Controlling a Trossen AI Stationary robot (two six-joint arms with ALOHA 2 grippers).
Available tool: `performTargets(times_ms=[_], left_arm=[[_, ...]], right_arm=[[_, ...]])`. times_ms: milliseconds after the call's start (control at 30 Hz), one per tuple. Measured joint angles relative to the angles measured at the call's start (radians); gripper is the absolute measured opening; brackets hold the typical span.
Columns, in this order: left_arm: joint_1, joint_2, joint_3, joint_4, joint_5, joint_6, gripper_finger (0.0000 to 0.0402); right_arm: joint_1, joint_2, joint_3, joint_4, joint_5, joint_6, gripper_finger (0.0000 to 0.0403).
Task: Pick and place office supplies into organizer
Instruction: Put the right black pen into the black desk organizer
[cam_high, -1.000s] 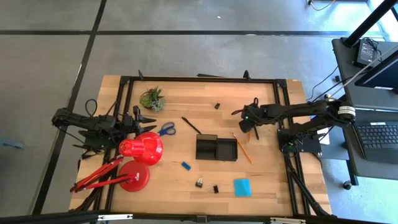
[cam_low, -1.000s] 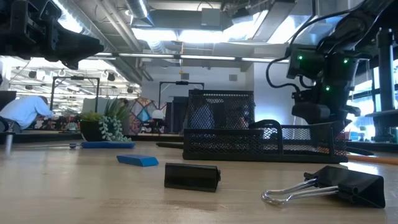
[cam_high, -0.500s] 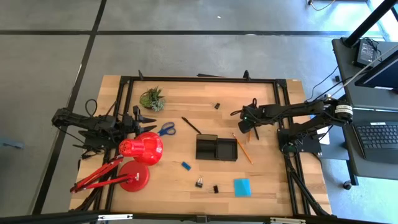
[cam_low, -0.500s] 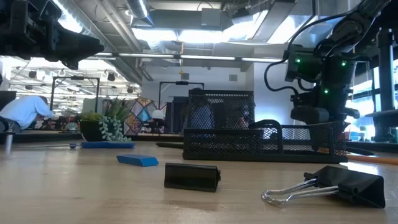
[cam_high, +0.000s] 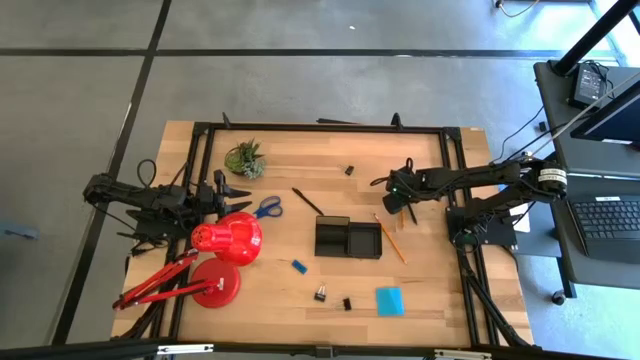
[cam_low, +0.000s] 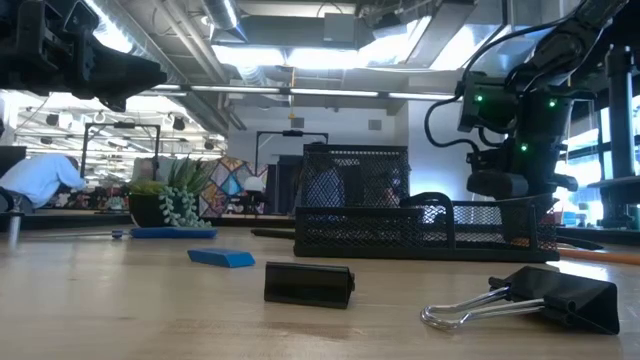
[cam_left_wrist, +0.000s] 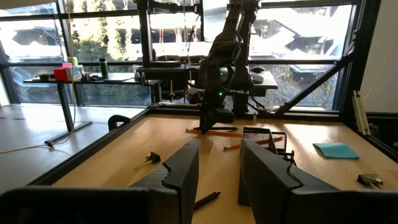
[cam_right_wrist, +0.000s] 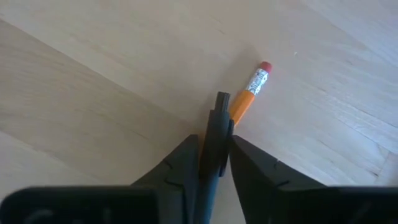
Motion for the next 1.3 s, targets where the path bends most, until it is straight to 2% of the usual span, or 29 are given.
performTargets(times_ms=[633, 1300], left_arm=[[0.000, 0.000, 0.000, 0.000, 0.000, 0.000, 0.0111], [0.000, 0.000, 0.000, 0.000, 0.000, 0.000, 0.0111]], right_arm=[[0.000, 0.000, 0.000, -0.002, 0.003, 0.002, 0.0123], [0.000, 0.000, -0.002, 0.021, 0.000, 0.001, 0.0125]])
